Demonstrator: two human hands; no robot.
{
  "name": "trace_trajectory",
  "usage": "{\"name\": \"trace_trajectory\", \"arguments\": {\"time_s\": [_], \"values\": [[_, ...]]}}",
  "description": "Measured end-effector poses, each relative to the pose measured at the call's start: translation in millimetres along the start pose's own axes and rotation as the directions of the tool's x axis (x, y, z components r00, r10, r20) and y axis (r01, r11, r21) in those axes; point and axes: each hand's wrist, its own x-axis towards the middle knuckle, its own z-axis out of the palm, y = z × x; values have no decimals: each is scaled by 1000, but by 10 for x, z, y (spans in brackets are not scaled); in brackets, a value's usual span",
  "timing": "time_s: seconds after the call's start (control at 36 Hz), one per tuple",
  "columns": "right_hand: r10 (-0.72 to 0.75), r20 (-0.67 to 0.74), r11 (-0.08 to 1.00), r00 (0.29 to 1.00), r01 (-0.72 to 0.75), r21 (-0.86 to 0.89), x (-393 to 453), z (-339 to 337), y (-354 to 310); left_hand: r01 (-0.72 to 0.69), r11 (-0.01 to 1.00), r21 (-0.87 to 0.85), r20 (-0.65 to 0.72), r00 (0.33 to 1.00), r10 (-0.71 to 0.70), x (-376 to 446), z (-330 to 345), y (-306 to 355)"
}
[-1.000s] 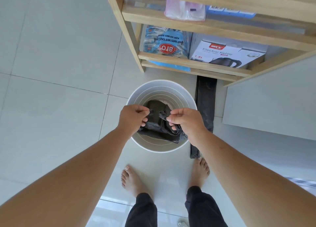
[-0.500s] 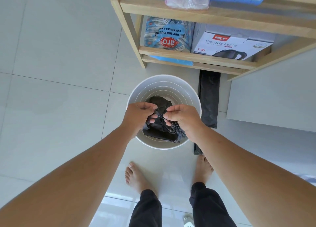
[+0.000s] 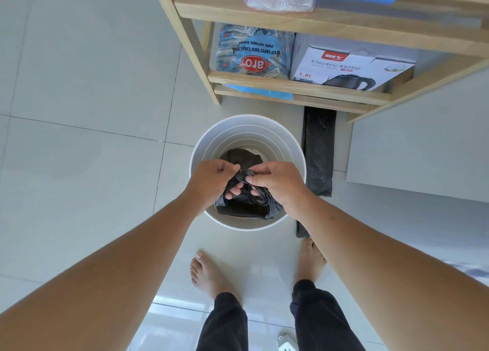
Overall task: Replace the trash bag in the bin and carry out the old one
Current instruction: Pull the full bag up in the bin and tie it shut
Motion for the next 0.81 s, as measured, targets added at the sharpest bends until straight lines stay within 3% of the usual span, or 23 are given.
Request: {"name": "trace_trajectory", "arguments": {"time_s": [0.14,0.28,0.39,0.47,0.56,0.64,0.72,0.81], "values": [[-278,-52,891,959,238,-388,8,75,-10,66,993,99,-85,995,-57,44,34,44],[-418,-26,794,908,351,-497,-2,123,-94,126,991,41,-89,989,-122,60,30,80],[-540,174,596,823,520,-612,33,119,-103,208,976,-62,-60,976,-211,67,42,118],[-533,327,377,780,565,-734,52,95,-63,236,965,-111,-61,968,-244,78,41,145],[-456,354,285,816,511,-811,78,7,-31,185,965,-184,-5,982,-189,78,-11,148],[-310,288,366,906,393,-843,132,-54,-80,15,998,-66,132,991,-6,53,-112,96],[11,161,609,987,121,-784,130,-79,-202,-102,969,224,192,980,58,-37,-211,62],[334,238,861,912,-192,-471,120,-158,-272,-218,873,436,146,974,171,-74,-239,25]]}}
